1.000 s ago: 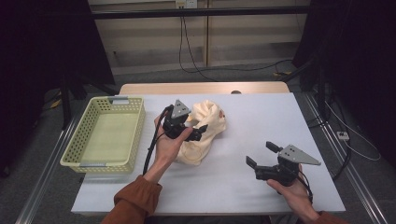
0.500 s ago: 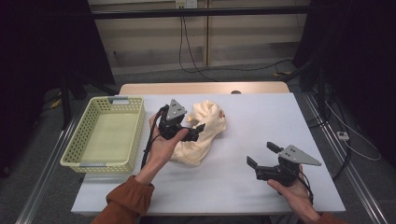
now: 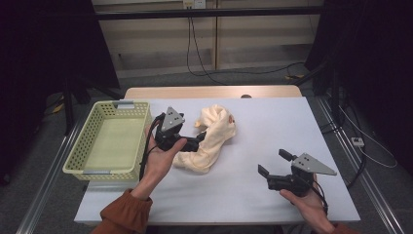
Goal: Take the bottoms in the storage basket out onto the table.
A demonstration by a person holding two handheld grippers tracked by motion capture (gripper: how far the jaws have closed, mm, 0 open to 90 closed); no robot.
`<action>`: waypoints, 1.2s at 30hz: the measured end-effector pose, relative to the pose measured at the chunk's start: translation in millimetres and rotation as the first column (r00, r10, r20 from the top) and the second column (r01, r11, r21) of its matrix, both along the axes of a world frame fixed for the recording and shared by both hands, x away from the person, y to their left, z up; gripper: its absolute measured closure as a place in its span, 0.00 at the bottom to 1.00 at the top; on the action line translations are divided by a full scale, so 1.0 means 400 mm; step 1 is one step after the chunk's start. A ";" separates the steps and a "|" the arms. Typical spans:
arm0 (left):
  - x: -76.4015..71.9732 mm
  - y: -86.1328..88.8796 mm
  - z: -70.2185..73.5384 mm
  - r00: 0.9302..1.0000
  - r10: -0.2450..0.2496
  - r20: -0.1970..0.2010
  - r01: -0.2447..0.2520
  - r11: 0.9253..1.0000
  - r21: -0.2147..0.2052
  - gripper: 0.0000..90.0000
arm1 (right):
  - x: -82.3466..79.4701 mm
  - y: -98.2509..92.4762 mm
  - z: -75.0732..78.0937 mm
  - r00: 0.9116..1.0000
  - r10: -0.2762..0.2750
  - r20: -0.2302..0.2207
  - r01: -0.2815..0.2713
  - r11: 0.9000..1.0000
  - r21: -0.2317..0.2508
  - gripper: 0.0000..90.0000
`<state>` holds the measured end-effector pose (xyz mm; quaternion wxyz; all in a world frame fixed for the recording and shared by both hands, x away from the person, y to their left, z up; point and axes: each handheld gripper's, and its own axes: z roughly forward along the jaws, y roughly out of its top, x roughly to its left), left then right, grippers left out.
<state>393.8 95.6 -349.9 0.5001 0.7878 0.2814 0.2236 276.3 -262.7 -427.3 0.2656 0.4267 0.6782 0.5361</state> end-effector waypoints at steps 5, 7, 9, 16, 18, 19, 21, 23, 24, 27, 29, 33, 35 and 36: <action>-0.009 0.025 -0.003 1.000 0.008 0.001 -0.008 1.000 -0.002 0.06 | -0.001 -0.001 0.000 1.000 0.000 0.000 0.000 1.000 -0.002 0.06; -0.013 0.034 -0.005 1.000 0.008 0.003 -0.008 1.000 -0.002 0.06 | -0.002 -0.001 0.000 1.000 0.000 0.001 0.000 1.000 -0.003 0.06; -0.018 0.044 -0.004 1.000 0.016 0.007 -0.016 1.000 0.003 0.06 | -0.003 -0.001 0.001 1.000 -0.003 0.000 0.003 1.000 0.002 0.06; -0.029 0.077 0.006 0.999 0.042 0.013 -0.042 0.999 -0.003 0.06 | -0.003 -0.002 0.001 1.000 -0.006 0.000 0.006 1.000 0.001 0.06; -0.033 0.086 0.009 0.998 0.051 0.025 -0.051 0.999 0.001 0.05 | -0.002 -0.002 0.001 1.000 -0.006 0.000 0.006 1.000 0.002 0.06; -0.034 0.091 0.009 0.999 0.047 0.020 -0.047 0.999 -0.006 0.05 | -0.002 -0.002 0.001 1.000 -0.006 -0.001 0.006 1.000 0.003 0.06; -0.037 0.101 0.012 0.998 0.056 0.017 -0.055 0.998 -0.007 0.05 | -0.002 -0.002 0.000 1.000 -0.006 0.000 0.006 1.000 0.002 0.06; -0.039 0.110 0.014 0.998 0.060 0.014 -0.060 0.998 -0.010 0.05 | -0.003 -0.003 0.001 1.000 -0.005 0.001 0.005 1.000 0.002 0.06; -0.040 0.115 0.015 0.998 0.062 0.008 -0.062 0.998 -0.018 0.05 | -0.003 -0.003 0.001 1.000 -0.005 0.000 0.005 1.000 0.001 0.06; -0.046 0.125 0.018 0.998 0.066 0.015 -0.065 0.998 -0.018 0.06 | -0.002 -0.001 0.001 1.000 -0.004 0.000 0.004 1.000 0.002 0.06; -0.051 0.132 0.018 0.998 0.065 0.016 -0.065 0.998 -0.018 0.06 | -0.002 -0.001 0.001 1.000 -0.003 0.000 0.003 1.000 0.002 0.06; -0.060 0.143 0.013 0.997 0.073 0.019 -0.073 0.997 -0.011 0.06 | -0.002 -0.002 0.001 1.000 -0.005 0.000 0.005 1.000 0.002 0.06; -0.063 0.148 0.009 0.997 0.076 0.021 -0.076 0.997 -0.004 0.06 | -0.002 -0.001 0.000 1.000 -0.003 0.001 0.003 1.000 -0.001 0.06; -0.066 0.151 0.007 0.997 0.078 0.020 -0.078 0.997 -0.002 0.06 | -0.002 -0.001 0.000 1.000 -0.002 0.001 0.002 1.000 -0.002 0.06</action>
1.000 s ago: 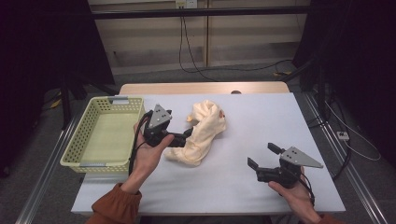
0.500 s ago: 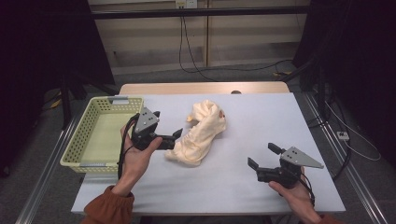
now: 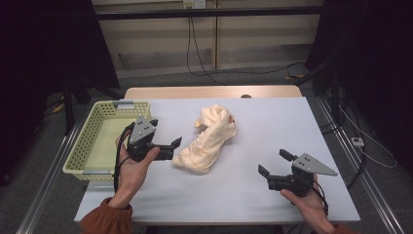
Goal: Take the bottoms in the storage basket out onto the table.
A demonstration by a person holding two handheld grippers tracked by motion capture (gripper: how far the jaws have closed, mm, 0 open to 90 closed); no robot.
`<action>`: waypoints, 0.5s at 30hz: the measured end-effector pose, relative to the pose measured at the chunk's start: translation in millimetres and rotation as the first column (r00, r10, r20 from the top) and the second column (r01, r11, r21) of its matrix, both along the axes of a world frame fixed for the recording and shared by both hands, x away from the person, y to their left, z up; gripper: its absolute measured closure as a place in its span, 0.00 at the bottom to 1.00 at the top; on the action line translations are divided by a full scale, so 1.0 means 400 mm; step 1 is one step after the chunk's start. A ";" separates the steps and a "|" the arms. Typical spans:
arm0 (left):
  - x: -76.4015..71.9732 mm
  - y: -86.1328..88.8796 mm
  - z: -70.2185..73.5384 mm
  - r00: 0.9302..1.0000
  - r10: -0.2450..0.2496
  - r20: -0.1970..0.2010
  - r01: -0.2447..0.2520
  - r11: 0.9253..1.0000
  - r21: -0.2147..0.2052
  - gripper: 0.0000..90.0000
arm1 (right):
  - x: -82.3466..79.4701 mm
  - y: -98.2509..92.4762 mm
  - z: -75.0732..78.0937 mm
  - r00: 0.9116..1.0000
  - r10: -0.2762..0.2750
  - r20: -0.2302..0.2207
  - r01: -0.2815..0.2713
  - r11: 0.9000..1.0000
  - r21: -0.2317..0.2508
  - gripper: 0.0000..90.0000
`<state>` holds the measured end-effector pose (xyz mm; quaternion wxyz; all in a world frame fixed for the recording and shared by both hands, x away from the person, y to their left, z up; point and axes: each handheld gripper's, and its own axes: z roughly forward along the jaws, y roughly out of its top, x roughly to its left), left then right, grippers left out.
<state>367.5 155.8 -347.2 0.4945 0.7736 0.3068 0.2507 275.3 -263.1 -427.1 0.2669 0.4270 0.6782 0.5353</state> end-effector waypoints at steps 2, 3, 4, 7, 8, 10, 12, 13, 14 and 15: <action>-0.005 0.006 -0.002 1.000 -0.002 0.000 0.002 1.000 0.006 0.06 | 0.000 0.000 0.000 1.000 -0.001 0.000 0.001 1.000 0.001 0.06; -0.008 0.008 -0.003 1.000 0.002 0.001 -0.002 1.000 -0.003 0.06 | 0.000 0.000 0.000 1.000 -0.001 0.000 0.001 1.000 0.000 0.06; -0.010 0.011 -0.002 1.000 0.005 0.000 -0.005 1.000 -0.001 0.06 | 0.001 0.000 0.000 1.000 -0.001 0.000 0.001 1.000 0.000 0.06; -0.017 0.020 0.000 1.000 0.003 0.003 -0.003 1.000 0.019 0.06 | 0.001 0.001 0.000 1.000 0.000 -0.001 0.000 1.000 -0.001 0.06; -0.021 0.024 0.000 1.000 0.006 0.008 -0.006 1.000 0.020 0.06 | 0.001 0.001 0.000 1.000 0.001 -0.001 -0.001 1.000 -0.002 0.06; -0.030 0.032 0.002 1.000 0.006 0.012 -0.006 1.000 0.024 0.06 | 0.000 0.001 0.000 1.000 0.000 0.000 0.000 1.000 -0.001 0.06; -0.037 0.042 0.001 1.000 0.007 0.012 -0.007 1.000 0.025 0.06 | 0.001 0.001 -0.001 1.000 0.000 -0.001 0.000 1.000 -0.002 0.06; -0.040 0.046 -0.002 1.000 0.010 0.014 -0.010 1.000 0.021 0.06 | 0.001 0.001 -0.001 1.000 0.000 -0.001 0.000 1.000 -0.002 0.06; -0.043 0.049 -0.005 1.000 0.025 0.014 -0.025 1.000 0.013 0.06 | 0.001 0.002 0.000 1.000 -0.002 -0.002 0.002 1.000 0.000 0.06; -0.045 0.053 -0.009 0.999 0.036 0.014 -0.036 0.999 0.014 0.06 | 0.001 0.002 0.000 1.000 0.000 -0.001 0.000 1.000 -0.001 0.06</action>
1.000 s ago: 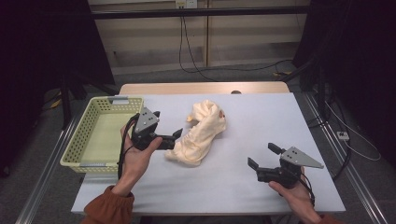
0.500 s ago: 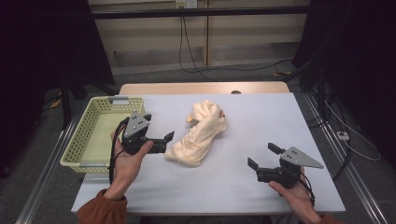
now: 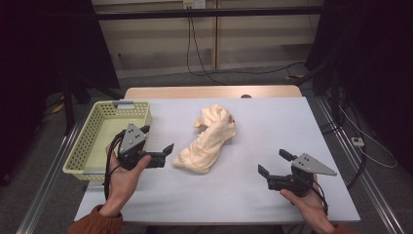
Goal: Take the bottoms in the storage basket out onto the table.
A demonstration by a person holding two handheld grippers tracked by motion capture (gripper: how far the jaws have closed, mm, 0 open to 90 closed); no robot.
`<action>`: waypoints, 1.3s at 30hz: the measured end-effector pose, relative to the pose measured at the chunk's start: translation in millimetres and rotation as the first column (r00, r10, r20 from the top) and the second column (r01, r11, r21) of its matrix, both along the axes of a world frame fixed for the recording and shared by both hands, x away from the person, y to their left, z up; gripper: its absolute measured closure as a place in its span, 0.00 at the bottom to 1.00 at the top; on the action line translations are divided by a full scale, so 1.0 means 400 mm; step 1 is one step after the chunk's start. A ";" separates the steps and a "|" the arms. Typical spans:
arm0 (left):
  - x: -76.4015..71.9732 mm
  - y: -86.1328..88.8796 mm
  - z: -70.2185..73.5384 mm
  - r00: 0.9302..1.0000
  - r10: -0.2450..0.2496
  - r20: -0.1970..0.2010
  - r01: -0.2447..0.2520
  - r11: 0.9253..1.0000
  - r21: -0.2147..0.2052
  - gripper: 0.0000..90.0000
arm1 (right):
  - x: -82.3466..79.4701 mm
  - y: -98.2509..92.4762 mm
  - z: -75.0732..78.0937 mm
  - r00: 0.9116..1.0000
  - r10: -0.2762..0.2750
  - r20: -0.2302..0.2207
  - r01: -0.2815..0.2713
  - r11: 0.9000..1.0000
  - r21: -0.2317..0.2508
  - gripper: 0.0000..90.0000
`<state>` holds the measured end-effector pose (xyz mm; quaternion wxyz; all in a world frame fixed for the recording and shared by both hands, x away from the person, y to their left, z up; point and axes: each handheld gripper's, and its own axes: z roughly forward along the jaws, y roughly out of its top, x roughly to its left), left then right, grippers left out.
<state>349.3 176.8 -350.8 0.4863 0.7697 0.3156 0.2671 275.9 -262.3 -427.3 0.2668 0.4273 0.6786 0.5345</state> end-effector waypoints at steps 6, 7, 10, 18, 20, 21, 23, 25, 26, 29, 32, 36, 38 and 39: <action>-0.014 0.011 -0.018 1.000 0.000 -0.010 0.000 1.000 -0.006 0.06 | 0.000 0.001 0.000 1.000 0.000 0.000 0.000 1.000 0.001 0.06; -0.017 0.013 -0.020 1.000 -0.003 -0.011 0.003 1.000 -0.006 0.06 | 0.000 0.000 0.000 1.000 0.000 -0.001 0.000 1.000 0.001 0.06; -0.028 0.021 -0.030 1.000 -0.005 -0.009 0.005 1.000 -0.008 0.06 | 0.000 0.001 0.000 1.000 0.000 0.000 0.000 1.000 0.001 0.06; -0.045 0.026 -0.071 0.999 -0.007 -0.047 0.006 1.000 -0.015 0.06 | 0.001 0.001 -0.001 1.000 0.000 0.000 0.000 1.000 -0.001 0.06; -0.049 0.027 -0.081 0.998 -0.006 -0.055 0.006 1.000 -0.009 0.06 | 0.001 0.001 -0.001 1.000 0.001 -0.001 -0.001 1.000 -0.003 0.06; -0.051 0.027 -0.088 0.998 -0.009 -0.058 0.008 1.000 -0.015 0.06 | 0.001 0.001 -0.001 1.000 0.001 -0.001 -0.001 1.000 -0.002 0.06; -0.055 0.029 -0.098 0.997 -0.011 -0.073 0.010 1.000 -0.014 0.06 | 0.001 0.001 -0.001 1.000 0.004 -0.002 -0.004 1.000 -0.002 0.06; -0.060 0.029 -0.106 0.997 -0.014 -0.079 0.014 1.000 -0.005 0.06 | 0.002 0.002 -0.001 1.000 0.006 -0.001 -0.006 1.000 -0.004 0.06; -0.062 0.029 -0.108 0.997 -0.013 -0.077 0.013 1.000 -0.001 0.06 | 0.001 0.002 -0.001 1.000 0.006 -0.002 -0.006 1.000 -0.004 0.06; -0.068 0.032 -0.117 0.997 -0.013 -0.073 0.013 1.000 -0.001 0.06 | 0.001 0.002 -0.001 1.000 0.004 -0.002 -0.004 1.000 -0.004 0.06; -0.077 0.040 -0.133 0.999 -0.012 -0.046 0.010 1.000 -0.028 0.07 | 0.001 0.001 -0.001 1.000 0.004 -0.004 -0.004 1.000 -0.001 0.06; -0.089 0.049 -0.143 0.999 0.003 -0.045 -0.005 0.999 -0.031 0.07 | 0.002 0.000 -0.001 1.000 0.005 -0.002 -0.005 1.000 0.002 0.06; -0.096 0.054 -0.153 0.998 0.029 -0.050 -0.031 0.998 -0.045 0.07 | 0.001 -0.001 -0.001 1.000 0.004 -0.003 -0.004 1.000 0.004 0.06; -0.098 0.054 -0.161 0.997 0.041 -0.059 -0.044 0.998 -0.048 0.07 | 0.001 -0.001 -0.001 1.000 0.006 -0.002 -0.006 1.000 0.004 0.06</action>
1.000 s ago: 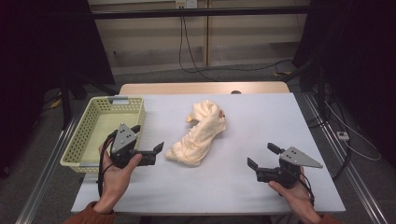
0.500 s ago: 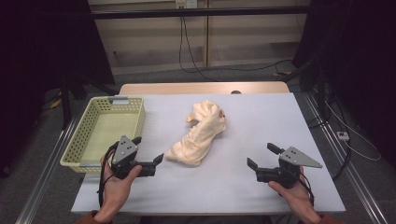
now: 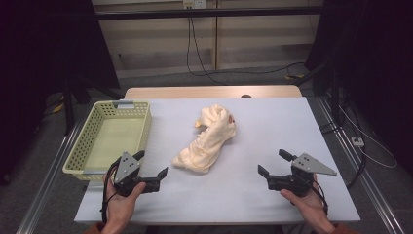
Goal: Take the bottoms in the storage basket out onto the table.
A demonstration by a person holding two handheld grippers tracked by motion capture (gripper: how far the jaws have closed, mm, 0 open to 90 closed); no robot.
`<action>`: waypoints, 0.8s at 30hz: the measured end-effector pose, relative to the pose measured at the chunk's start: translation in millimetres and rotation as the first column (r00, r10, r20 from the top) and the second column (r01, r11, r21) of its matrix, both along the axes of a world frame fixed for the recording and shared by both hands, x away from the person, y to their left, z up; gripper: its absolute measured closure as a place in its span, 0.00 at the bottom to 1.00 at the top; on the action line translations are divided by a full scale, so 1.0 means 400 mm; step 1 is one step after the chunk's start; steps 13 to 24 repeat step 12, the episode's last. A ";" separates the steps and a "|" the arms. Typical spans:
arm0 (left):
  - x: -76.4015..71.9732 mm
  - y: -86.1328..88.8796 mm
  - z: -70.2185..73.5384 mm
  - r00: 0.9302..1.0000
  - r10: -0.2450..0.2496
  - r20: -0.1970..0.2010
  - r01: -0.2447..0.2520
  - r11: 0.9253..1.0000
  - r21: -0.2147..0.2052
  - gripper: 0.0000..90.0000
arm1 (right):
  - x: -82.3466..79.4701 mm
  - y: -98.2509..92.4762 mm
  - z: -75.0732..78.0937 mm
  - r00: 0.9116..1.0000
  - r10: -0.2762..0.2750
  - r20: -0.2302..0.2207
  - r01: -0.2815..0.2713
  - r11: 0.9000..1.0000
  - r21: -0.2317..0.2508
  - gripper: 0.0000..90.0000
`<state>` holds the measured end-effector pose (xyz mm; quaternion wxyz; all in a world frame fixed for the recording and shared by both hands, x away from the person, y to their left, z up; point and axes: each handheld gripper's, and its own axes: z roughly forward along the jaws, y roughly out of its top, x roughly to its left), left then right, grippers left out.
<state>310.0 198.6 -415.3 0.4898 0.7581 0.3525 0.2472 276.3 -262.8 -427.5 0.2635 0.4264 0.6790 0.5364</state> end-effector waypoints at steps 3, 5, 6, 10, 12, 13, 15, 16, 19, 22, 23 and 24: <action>0.006 -0.004 -0.006 0.999 -0.012 -0.032 0.012 1.000 -0.003 0.07 | -0.002 -0.001 0.001 1.000 0.009 0.002 -0.009 1.000 0.000 0.06; 0.008 -0.003 -0.004 1.000 0.002 -0.023 -0.002 1.000 -0.013 0.07 | -0.001 -0.001 0.000 1.000 0.010 0.002 -0.010 1.000 0.001 0.06; 0.009 -0.002 -0.004 1.000 0.006 -0.026 -0.007 1.000 -0.018 0.07 | 0.000 -0.002 0.000 1.000 0.010 0.001 -0.010 1.000 0.000 0.06; 0.010 0.006 0.007 1.000 0.025 -0.002 -0.025 0.999 -0.027 0.07 | 0.001 0.000 -0.001 1.000 0.008 -0.002 -0.008 1.000 0.000 0.06; 0.011 0.010 0.016 0.999 0.043 0.010 -0.043 0.999 -0.020 0.07 | 0.001 0.002 -0.002 1.000 0.011 -0.002 -0.011 1.000 -0.005 0.06; 0.011 0.010 0.016 0.999 0.043 0.010 -0.043 0.999 -0.020 0.07 | 0.001 0.002 -0.002 1.000 0.011 -0.002 -0.011 1.000 -0.005 0.06; 0.011 0.010 0.016 0.999 0.043 0.010 -0.043 0.999 -0.020 0.07 | 0.001 0.002 -0.002 1.000 0.011 -0.002 -0.011 1.000 -0.005 0.06; 0.011 0.010 0.016 0.999 0.043 0.010 -0.043 0.999 -0.020 0.07 | 0.001 0.002 -0.002 1.000 0.011 -0.002 -0.011 1.000 -0.005 0.06; 0.011 0.010 0.016 0.999 0.043 0.010 -0.043 0.999 -0.020 0.07 | 0.001 0.002 -0.002 1.000 0.011 -0.002 -0.011 1.000 -0.005 0.06; 0.011 0.010 0.016 0.999 0.043 0.010 -0.043 0.999 -0.020 0.07 | 0.001 0.002 -0.002 1.000 0.011 -0.002 -0.011 1.000 -0.005 0.06; 0.011 0.010 0.016 0.999 0.043 0.010 -0.043 0.999 -0.020 0.07 | 0.001 0.002 -0.002 1.000 0.011 -0.002 -0.011 1.000 -0.005 0.06; 0.011 0.010 0.016 0.999 0.043 0.010 -0.043 0.999 -0.020 0.07 | 0.001 0.002 -0.002 1.000 0.011 -0.002 -0.011 1.000 -0.005 0.06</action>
